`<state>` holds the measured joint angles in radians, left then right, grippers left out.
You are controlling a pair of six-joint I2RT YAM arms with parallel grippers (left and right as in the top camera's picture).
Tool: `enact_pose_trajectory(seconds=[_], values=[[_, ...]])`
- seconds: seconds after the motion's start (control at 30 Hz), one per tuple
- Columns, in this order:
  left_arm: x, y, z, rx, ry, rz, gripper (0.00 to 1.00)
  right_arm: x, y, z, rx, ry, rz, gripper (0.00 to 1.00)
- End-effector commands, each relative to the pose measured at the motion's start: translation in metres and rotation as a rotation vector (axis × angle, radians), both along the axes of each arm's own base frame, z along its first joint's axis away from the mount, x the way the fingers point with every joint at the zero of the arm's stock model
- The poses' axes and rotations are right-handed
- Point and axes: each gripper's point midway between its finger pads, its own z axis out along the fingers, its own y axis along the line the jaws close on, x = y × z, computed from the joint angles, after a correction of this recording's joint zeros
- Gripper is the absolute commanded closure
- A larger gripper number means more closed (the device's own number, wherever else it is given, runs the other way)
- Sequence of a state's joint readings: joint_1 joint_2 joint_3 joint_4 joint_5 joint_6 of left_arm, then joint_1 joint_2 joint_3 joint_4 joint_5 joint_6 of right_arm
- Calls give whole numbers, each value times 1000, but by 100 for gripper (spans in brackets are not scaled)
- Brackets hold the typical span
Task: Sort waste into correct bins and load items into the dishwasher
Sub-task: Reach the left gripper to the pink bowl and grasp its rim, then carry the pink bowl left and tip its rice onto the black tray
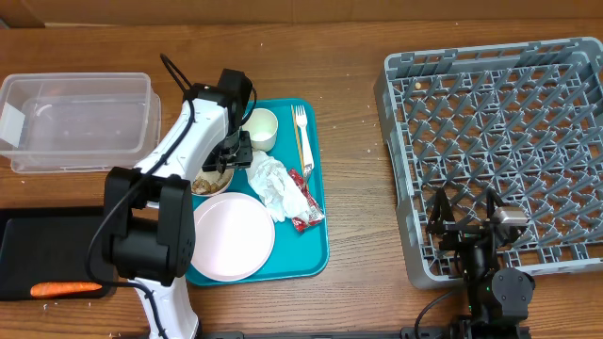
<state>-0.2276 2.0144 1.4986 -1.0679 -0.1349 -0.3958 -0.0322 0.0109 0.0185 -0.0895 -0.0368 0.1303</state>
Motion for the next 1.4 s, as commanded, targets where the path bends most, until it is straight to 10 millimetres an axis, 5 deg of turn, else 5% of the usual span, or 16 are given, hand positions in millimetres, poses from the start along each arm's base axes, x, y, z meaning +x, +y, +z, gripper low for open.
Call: enact_pose_trajectory(seconds=[0.0, 0.07, 0.27, 0.47, 0.6, 0.73, 0.93, 1.03, 1.23, 1.37], values=[[-13, -7, -17, -30, 57, -40, 54, 0, -2, -2, -4, -5, -12, 0], [-15, -6, -20, -21, 62, -42, 57, 0, -2, -2, -4, -5, -12, 0], [-13, 0, -18, 24, 47, -27, 95, 0, -2, -2, -4, -5, -12, 0], [-12, -5, -11, 33, 41, -25, 96, 0, -2, -2, -4, -5, -12, 0], [-5, -13, 12, 31, 0, -32, 96, 0, -2, -2, -4, -5, -12, 0], [-4, -14, 53, 18, -44, 4, 96, 0, -2, -2, -4, -5, -12, 0], [-12, -12, 85, 6, -83, 31, 96, 0, -2, -2, -4, -5, -12, 0], [-26, -5, 122, -1, -99, 81, 96, 0, -2, -2, -4, -5, -12, 0], [-55, 49, 198, -53, -283, 298, 96, 0, -2, -2, -4, -5, -12, 0], [-70, 107, 213, -92, -326, 484, 96, 0, -2, -2, -4, -5, -12, 0]])
